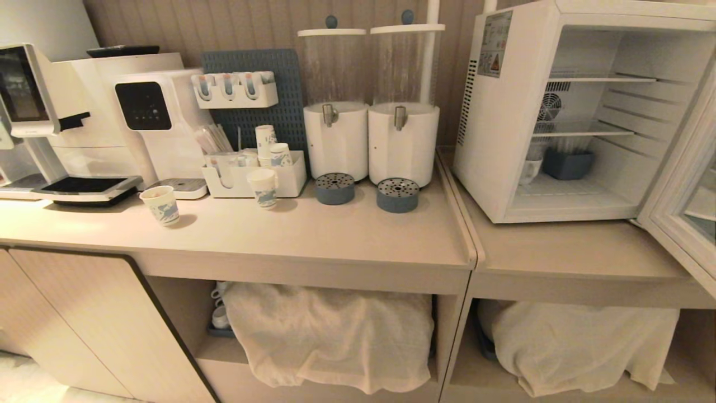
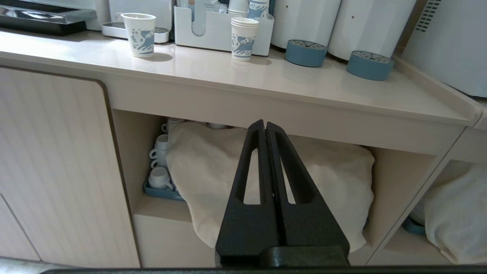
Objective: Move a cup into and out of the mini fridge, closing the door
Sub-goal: Close the freezer door
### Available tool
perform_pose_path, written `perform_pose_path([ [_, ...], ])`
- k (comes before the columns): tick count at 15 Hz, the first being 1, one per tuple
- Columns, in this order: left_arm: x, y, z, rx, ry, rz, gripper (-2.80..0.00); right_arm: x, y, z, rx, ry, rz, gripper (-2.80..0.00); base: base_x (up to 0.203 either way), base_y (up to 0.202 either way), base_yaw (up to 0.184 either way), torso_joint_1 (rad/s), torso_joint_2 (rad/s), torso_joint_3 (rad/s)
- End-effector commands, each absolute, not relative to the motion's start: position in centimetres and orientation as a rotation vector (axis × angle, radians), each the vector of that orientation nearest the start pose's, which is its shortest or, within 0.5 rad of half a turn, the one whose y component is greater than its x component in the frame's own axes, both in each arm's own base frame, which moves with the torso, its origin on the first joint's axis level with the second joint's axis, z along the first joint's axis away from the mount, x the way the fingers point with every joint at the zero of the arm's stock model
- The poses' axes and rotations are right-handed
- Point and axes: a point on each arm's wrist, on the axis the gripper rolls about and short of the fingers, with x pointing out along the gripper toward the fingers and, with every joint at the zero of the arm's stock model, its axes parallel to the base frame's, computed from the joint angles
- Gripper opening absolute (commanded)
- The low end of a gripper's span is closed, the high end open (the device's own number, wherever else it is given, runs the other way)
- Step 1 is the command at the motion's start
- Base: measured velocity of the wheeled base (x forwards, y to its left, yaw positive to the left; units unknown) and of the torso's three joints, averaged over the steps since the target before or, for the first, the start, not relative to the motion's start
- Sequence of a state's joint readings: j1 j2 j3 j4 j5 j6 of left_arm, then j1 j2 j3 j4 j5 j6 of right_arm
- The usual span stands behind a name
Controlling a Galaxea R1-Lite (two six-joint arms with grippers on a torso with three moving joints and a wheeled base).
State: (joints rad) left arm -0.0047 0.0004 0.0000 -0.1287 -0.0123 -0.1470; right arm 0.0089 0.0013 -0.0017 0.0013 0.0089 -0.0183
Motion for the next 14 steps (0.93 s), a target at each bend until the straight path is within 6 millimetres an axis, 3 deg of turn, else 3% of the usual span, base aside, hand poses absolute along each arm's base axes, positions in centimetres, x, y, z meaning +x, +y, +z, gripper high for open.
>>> perform_pose_path([
  [1,-2.07,-0.02,7.76,-0.144,-0.094,-0.024,-2.80,-2.27,0.00,7.58,-0.018,0.003,0.018,-2.80,0.000,0.000,0.000,0.000,0.00,0.000],
  [5,-2.07,-0.02,7.76,-0.142,-0.094,-0.024,-2.80,-2.27,0.00,7.57,-0.020,0.004,0.018,-2.80,-0.001,-0.043,-0.004,0.002,0.00,0.001],
  [14,-2.07,-0.02,7.76,-0.142,-0.094,-0.024,-2.80,-2.26,0.00,7.57,-0.018,0.006,0.018,-2.80,0.000,-0.190,0.000,0.003,0.00,0.001],
])
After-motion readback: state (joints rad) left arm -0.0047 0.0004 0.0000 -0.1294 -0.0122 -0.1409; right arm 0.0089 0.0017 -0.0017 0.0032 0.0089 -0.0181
